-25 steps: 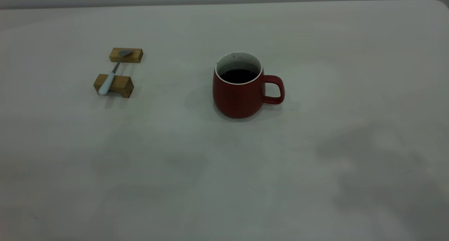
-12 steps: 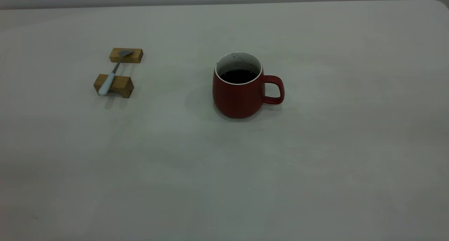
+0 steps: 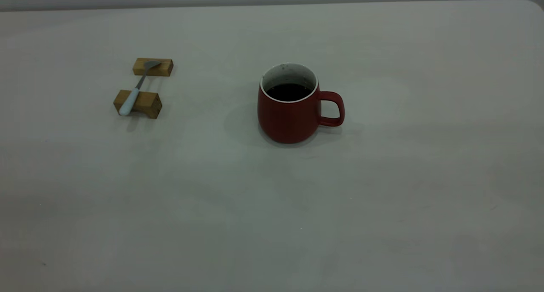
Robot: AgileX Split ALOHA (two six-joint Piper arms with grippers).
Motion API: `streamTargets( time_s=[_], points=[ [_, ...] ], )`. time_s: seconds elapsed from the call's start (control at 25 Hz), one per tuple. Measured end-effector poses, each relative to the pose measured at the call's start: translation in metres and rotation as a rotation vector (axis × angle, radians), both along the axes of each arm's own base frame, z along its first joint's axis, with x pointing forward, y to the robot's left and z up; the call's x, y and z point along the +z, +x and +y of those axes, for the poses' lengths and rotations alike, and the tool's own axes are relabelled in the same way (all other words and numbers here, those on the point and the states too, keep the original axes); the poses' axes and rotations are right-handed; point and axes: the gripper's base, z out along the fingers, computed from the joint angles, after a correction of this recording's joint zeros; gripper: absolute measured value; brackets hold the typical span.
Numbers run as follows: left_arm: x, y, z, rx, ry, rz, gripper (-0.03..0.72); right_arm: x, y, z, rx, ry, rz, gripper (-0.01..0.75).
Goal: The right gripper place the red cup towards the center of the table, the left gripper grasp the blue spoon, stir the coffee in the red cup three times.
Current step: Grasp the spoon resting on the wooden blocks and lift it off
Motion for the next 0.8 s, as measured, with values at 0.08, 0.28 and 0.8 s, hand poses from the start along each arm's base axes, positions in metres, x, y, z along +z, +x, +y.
streamTargets(
  time_s=[0.08, 0.28, 0.8],
  points=[
    [0.0, 0.0, 0.0, 0.0, 0.0, 0.0, 0.355, 0.0, -0.0006, -0.0001, -0.002, 0.001, -0.004, 0.593],
    [0.0, 0.0, 0.0001, 0.001, 0.0, 0.0, 0.355, 0.0, -0.0006, -0.0001, -0.002, 0.002, -0.004, 0.589],
    [0.0, 0.0, 0.0001, 0.003, -0.002, 0.0, 0.355, 0.0, -0.0006, -0.0002, -0.003, 0.002, -0.004, 0.582]
  ],
)
